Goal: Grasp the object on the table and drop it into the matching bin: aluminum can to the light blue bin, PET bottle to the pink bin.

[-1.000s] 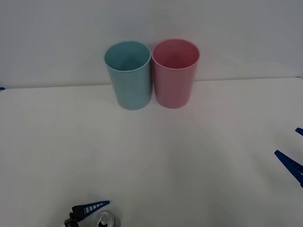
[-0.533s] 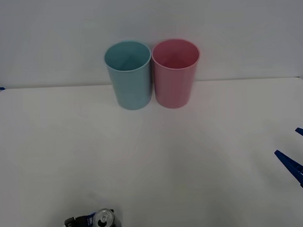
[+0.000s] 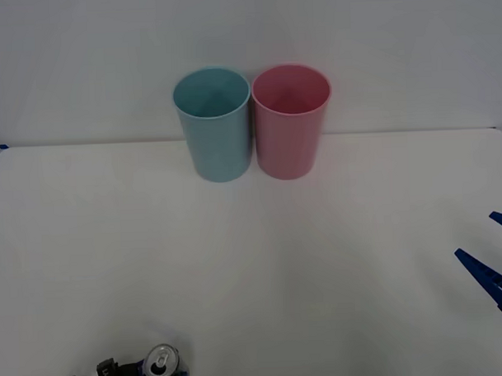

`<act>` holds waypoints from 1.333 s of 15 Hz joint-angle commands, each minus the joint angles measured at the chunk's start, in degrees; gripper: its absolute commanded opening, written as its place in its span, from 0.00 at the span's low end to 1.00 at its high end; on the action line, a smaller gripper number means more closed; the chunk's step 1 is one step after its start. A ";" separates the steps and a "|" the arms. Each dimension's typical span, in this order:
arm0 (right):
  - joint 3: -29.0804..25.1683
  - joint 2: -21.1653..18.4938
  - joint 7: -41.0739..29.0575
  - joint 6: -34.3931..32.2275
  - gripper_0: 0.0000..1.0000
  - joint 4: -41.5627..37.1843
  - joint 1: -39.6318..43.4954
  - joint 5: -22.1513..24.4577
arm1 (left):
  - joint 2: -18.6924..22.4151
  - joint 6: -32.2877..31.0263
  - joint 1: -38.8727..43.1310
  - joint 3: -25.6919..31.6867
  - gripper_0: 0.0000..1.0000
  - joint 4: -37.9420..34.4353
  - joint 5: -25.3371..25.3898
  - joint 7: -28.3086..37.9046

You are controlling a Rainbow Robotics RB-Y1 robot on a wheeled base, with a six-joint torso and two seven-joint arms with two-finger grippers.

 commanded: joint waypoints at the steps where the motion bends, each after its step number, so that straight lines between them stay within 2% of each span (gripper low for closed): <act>1: 0.00 0.00 0.00 0.00 1.00 0.00 0.00 0.00 | 2.34 -0.14 1.67 0.32 0.00 -2.24 2.01 0.99; 5: 0.00 0.00 0.00 0.00 1.00 0.00 0.00 0.00 | 3.31 -0.05 6.42 5.06 0.00 -7.95 2.54 3.10; 11: 0.00 0.00 0.00 0.00 1.00 0.00 0.00 0.00 | 3.31 0.65 13.53 12.71 0.00 -19.46 3.59 13.38; 15: 0.00 0.00 0.00 0.00 1.00 0.00 0.00 0.00 | 3.13 8.65 14.24 13.33 0.00 -24.83 6.84 15.14; 20: 0.00 0.00 0.00 0.00 1.00 0.00 0.00 0.00 | -0.56 23.59 14.76 13.77 0.00 -34.58 9.04 19.00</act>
